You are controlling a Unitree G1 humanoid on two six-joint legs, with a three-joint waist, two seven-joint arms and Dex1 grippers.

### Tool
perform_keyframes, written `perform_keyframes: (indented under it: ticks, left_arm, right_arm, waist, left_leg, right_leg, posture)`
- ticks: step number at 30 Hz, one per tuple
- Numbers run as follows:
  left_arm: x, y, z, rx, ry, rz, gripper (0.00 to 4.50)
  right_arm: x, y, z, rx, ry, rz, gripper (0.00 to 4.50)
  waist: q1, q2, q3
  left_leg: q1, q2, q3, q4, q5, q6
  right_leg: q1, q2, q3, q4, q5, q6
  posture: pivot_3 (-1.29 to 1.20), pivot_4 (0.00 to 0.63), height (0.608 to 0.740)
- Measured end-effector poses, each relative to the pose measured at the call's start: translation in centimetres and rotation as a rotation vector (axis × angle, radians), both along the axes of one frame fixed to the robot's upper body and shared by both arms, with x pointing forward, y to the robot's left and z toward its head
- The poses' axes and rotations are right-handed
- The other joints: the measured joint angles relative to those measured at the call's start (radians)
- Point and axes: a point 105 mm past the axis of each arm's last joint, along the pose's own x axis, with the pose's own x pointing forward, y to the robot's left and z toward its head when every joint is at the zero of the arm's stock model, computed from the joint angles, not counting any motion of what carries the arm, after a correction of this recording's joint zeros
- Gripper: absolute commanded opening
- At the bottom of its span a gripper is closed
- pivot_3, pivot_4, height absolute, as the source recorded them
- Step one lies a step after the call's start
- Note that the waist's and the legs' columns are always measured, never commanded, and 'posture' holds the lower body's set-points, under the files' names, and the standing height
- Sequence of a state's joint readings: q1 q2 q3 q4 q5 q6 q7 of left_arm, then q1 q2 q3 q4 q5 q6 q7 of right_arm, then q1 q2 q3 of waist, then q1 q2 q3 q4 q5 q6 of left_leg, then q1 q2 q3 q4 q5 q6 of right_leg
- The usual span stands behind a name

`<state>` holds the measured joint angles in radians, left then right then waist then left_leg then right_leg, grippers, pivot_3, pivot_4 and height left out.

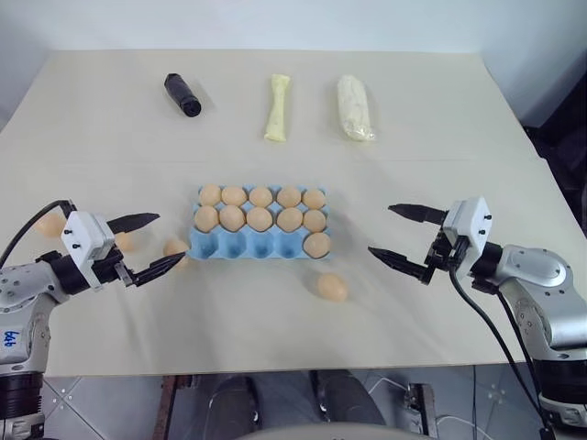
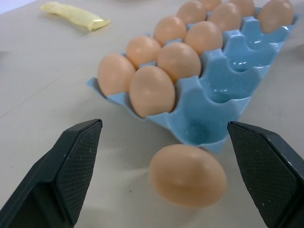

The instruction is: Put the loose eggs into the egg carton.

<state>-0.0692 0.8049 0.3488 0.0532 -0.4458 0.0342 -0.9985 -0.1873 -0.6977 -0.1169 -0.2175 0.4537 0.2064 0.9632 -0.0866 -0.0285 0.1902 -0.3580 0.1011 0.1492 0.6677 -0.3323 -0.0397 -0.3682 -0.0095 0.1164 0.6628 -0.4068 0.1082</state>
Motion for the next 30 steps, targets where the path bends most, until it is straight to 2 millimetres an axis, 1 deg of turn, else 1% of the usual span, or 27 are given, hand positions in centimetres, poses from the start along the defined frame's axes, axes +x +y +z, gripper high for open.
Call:
perform_keyframes:
  ticks: [5,7,9,10,13,17,20,22,28,30]
  left_arm:
    - [-0.1,-0.3,-0.2,0.004,0.01,-0.017,4.49]
    - [-0.3,-1.0,-0.6,-0.002,0.046,-0.058,4.49]
    - [-0.5,-2.3,-0.9,-0.003,0.067,-0.127,4.49]
    - [-0.6,-3.0,-1.0,0.008,0.068,-0.168,4.49]
    - [-1.3,-4.6,-1.8,0.086,0.07,-0.3,4.49]
    - [-2.1,-6.1,-2.7,0.159,0.068,-0.432,4.49]
    - [-2.6,-6.6,-3.1,0.176,0.073,-0.49,4.49]
    - [-2.7,-6.6,-3.2,0.179,0.075,-0.498,4.49]
    - [-2.7,-6.3,-3.3,0.184,0.076,-0.495,4.49]
    - [-2.7,-6.0,-3.1,0.186,0.074,-0.483,4.49]
  right_arm:
    - [0.4,-0.2,0.1,0.006,-0.01,-0.009,4.5]
    - [0.4,-0.2,0.3,0.005,-0.02,-0.003,4.5]
    - [0.1,-0.2,0.1,-0.006,-0.004,0.018,4.5]
    - [-0.4,-0.4,-0.2,-0.025,0.021,0.036,4.5]
    - [-2.6,-0.6,-1.0,-0.113,0.098,0.123,4.5]
    - [-5.0,-0.3,-1.8,-0.199,0.177,0.224,4.5]
    - [-5.4,-0.1,-2.1,-0.208,0.188,0.244,4.5]
    - [-5.2,0.8,-2.4,-0.215,0.178,0.264,4.5]
    - [-4.6,5.2,-3.8,-0.21,0.145,0.359,4.5]
    - [-4.4,5.9,-4.5,-0.222,0.158,0.375,4.5]
  waist:
    - [0.001,0.0,0.0]
    - [0.001,0.0,0.0]
    - [0.001,0.0,0.0]
    - [0.004,0.0,0.0]
    - [0.007,0.0,0.0]
    - [0.0,0.0,0.0]
    - [-0.004,0.0,0.0]
    - [-0.004,0.0,0.0]
    - [0.001,0.0,0.0]
    - [0.003,0.0,0.0]
  left_leg:
    - [0.0,0.0,0.0,0.001,0.0,0.0]
    - [0.0,0.0,0.0,0.001,0.0,0.0]
    - [0.0,0.0,0.0,0.001,0.0,0.0]
    - [0.0,0.0,0.0,0.001,0.0,0.0]
    - [0.0,0.0,-0.001,0.001,0.0,0.0]
    - [0.0,0.0,-0.001,0.001,0.0,0.0]
    - [0.002,0.0,-0.001,0.003,0.0,0.001]
    - [0.004,0.001,-0.001,0.005,0.0,0.001]
    - [0.004,0.001,-0.002,0.009,-0.001,0.002]
    - [0.003,0.001,-0.002,0.01,-0.001,0.003]
  right_leg:
    - [0.0,0.0,0.0,0.001,0.0,0.0]
    - [0.0,0.0,0.0,0.001,0.0,0.0]
    - [0.0,0.0,0.0,0.001,0.0,0.0]
    - [0.0,0.0,-0.001,0.001,0.0,0.0]
    - [0.001,0.0,-0.001,0.0,0.0,0.0]
    - [0.002,0.001,0.0,0.0,0.0,0.0]
    - [0.004,0.001,0.0,0.001,0.0,0.0]
    - [0.006,0.001,0.0,0.001,0.0,0.0]
    - [0.008,0.0,-0.001,0.002,0.001,0.001]
    - [0.008,0.0,-0.002,0.002,0.001,0.001]
  posture:
    - [0.0,0.15,0.74]
    - [0.0,0.15,0.74]
    - [0.0,0.15,0.74]
    - [0.0,0.15,0.74]
    - [0.0,0.15,0.74]
    - [0.0,0.15,0.74]
    - [0.0,0.15,0.74]
    - [0.0,0.15,0.74]
    - [0.0,0.15,0.74]
    - [0.0,0.15,0.74]
